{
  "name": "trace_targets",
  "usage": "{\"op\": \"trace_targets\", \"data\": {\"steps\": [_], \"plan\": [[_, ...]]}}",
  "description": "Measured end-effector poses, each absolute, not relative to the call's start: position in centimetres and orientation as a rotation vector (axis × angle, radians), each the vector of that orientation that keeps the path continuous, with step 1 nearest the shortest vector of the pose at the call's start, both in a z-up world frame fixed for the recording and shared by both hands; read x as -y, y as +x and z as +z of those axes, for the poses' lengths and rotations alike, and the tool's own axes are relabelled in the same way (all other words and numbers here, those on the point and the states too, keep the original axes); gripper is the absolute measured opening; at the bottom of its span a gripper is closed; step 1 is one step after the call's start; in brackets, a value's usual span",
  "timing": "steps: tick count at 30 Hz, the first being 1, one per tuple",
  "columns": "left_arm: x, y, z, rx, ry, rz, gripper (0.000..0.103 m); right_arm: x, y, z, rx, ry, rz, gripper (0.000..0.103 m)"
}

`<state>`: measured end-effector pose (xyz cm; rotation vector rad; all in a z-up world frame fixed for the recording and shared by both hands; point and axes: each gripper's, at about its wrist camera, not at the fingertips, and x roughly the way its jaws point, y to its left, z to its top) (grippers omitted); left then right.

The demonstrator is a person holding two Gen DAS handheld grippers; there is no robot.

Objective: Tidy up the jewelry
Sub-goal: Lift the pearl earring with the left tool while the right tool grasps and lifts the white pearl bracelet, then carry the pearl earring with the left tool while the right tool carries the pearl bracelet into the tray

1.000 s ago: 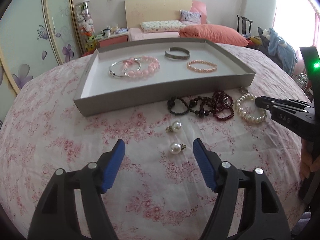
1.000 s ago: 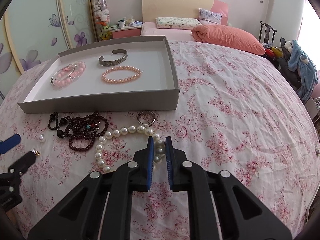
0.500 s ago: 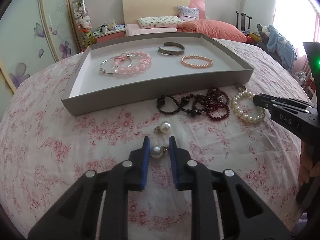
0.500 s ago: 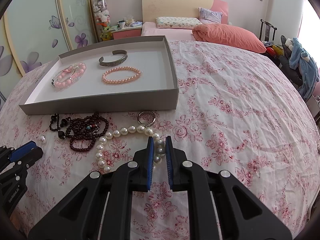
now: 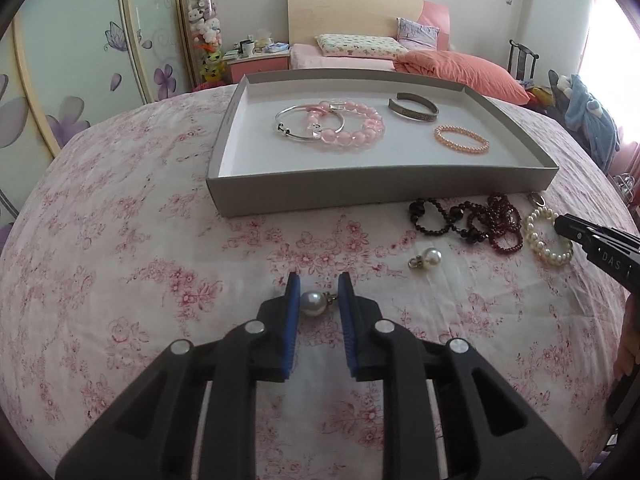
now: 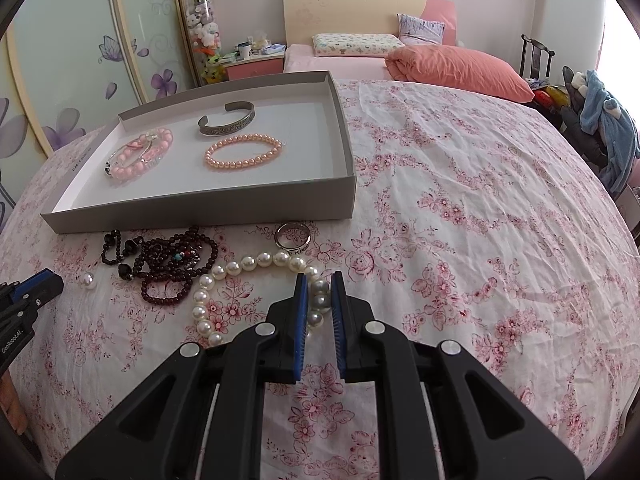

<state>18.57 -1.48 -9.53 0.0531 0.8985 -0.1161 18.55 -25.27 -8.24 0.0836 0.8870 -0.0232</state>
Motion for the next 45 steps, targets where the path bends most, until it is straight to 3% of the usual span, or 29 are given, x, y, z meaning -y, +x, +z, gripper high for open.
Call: {"op": "trace_targets", "data": {"steps": [18,45], "plan": [[0.0,17.5,-8.4,-0.858,0.004,-0.081,0.02,25.9,16.1,-4.5,-0.726,0.273,0.103,0.01],[0.4,14.9,-4.5,-0.658,0.005,-0.058,0.02,23.5,14.1,-1.4,-0.619,0.286,0.188,0.01]]}}
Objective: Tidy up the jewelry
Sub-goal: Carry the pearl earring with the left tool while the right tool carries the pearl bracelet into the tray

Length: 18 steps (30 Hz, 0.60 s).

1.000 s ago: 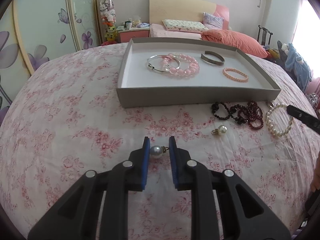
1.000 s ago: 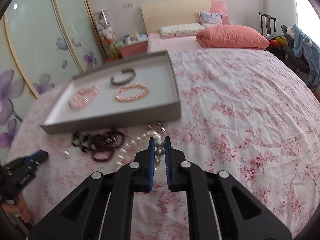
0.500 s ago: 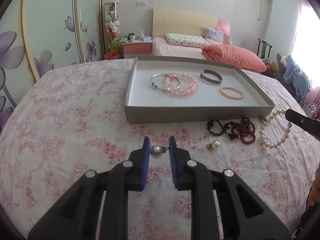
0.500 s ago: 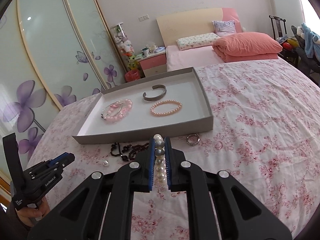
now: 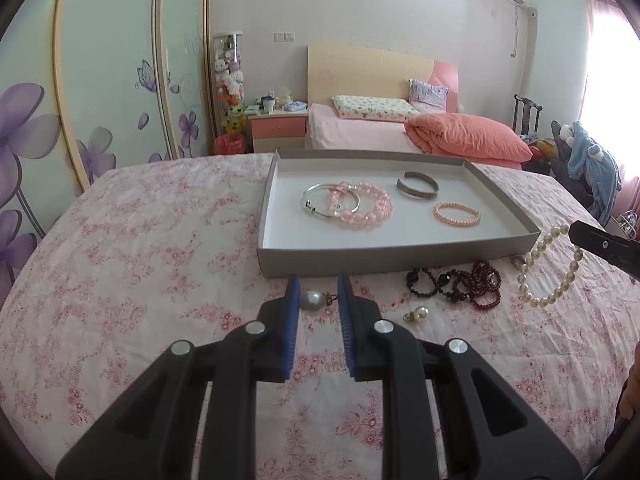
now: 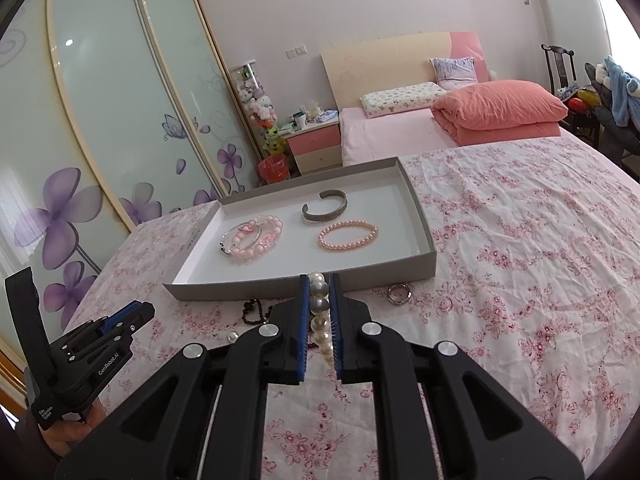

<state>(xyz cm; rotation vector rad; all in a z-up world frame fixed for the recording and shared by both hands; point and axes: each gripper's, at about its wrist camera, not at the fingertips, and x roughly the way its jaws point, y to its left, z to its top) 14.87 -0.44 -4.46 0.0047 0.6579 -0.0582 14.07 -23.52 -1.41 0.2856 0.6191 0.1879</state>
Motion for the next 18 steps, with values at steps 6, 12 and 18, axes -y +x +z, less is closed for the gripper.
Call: {"op": "trace_targets", "data": {"steps": [6,12,18], "plan": [[0.7,14.4,-3.3,-0.609,0.018,-0.056,0.02,23.1,13.2,0.0,-0.558,0.269,0.186,0.01],[1.3,13.5,-2.1,-0.546,0.038,-0.059,0.02,22.7,12.4,1.6,-0.487,0.256,0.19,0.01],[1.8,12.9,-0.9,-0.492,0.05,-0.063,0.02,22.0,11.6,3.0,-0.421,0.231,0.198,0.01]]}}
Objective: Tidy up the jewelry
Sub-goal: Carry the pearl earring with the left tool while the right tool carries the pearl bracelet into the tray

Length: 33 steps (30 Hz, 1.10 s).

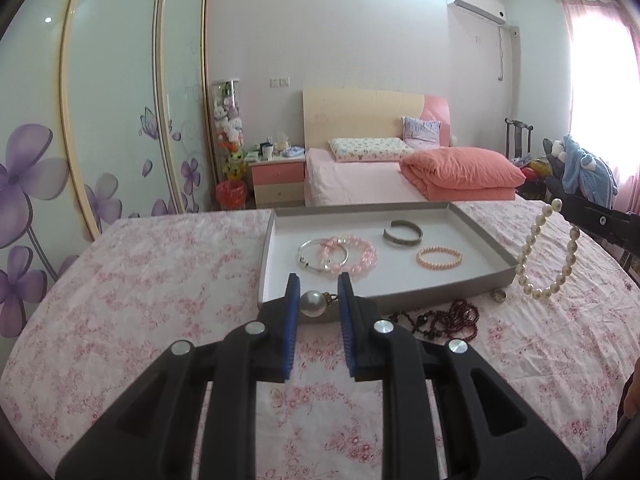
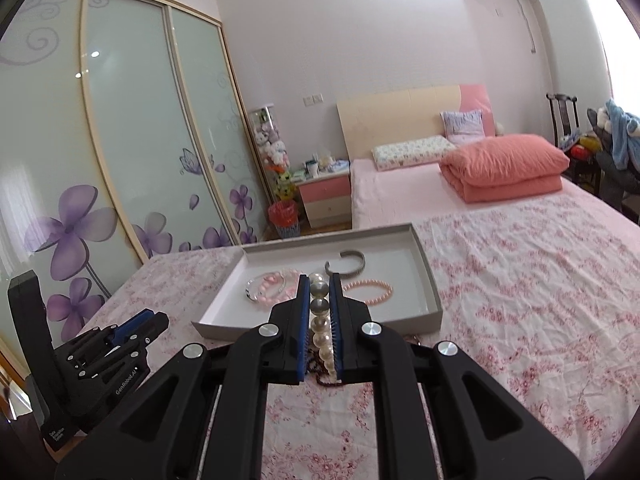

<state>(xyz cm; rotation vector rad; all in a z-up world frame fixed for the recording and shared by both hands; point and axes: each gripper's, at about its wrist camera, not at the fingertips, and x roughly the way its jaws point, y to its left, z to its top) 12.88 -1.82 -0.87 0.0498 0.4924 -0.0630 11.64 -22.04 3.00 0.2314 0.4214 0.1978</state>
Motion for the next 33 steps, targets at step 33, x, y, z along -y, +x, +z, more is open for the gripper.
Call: {"op": "trace_targets", "data": {"steps": [33], "plan": [[2.4,17.9,1.8,-0.469,0.005,-0.093,0.02,21.8,16.0,5.6,-0.353,0.264,0.2,0.01]]}}
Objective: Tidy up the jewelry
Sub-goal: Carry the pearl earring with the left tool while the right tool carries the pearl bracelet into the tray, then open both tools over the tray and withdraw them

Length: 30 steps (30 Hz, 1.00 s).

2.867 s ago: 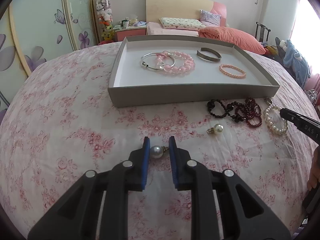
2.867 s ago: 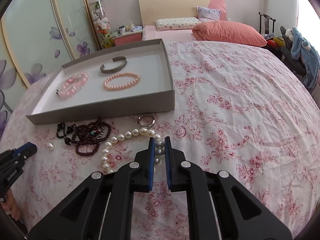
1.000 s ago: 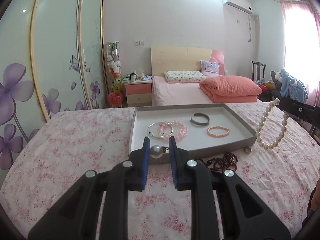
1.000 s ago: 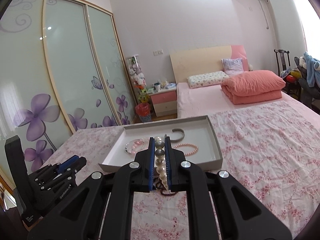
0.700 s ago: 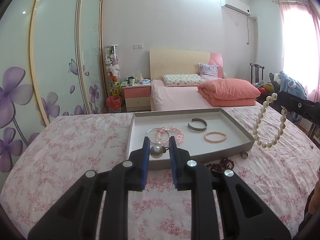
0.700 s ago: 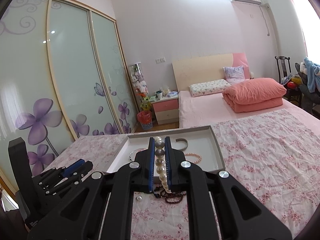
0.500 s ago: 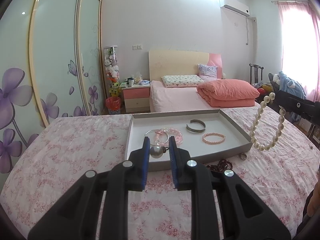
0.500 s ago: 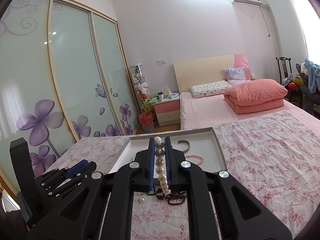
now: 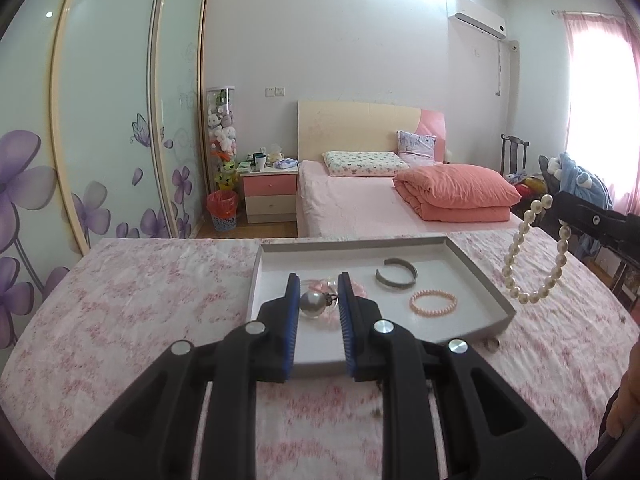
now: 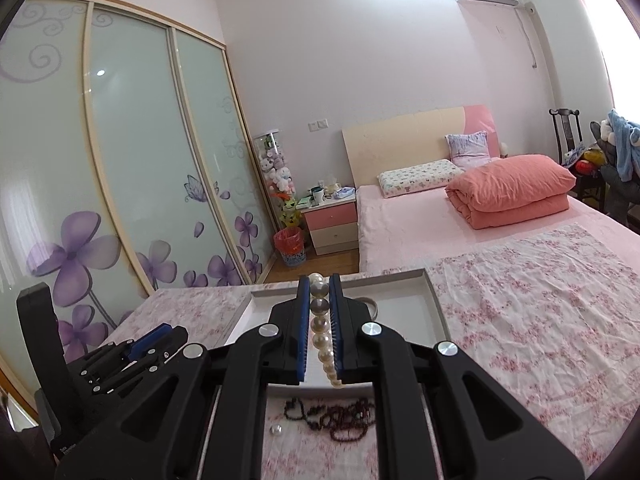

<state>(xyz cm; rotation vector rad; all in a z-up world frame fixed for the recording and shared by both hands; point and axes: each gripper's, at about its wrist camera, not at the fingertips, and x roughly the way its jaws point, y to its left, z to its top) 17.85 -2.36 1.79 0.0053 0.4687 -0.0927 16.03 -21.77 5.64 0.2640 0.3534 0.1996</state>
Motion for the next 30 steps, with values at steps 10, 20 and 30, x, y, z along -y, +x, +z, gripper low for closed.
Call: {"op": "trace_targets", "data": {"steps": [10,20,30], "plan": [[3.1,25.3,0.4,-0.548,-0.009,-0.115,0.02,21.0,22.8,3.2,-0.466,0.258,0.186,0.01],[4.1,29.7,-2.5,-0.626,-0.008,-0.123,0.02,20.4,26.6,0.1,-0.567,0.271,0.184,0.01],[3.3,32.0,-3.6,-0.657,-0.049,-0.11,0.025,21.2,27.7,-1.2,-0.605,0.279,0.146,0.028]]}}
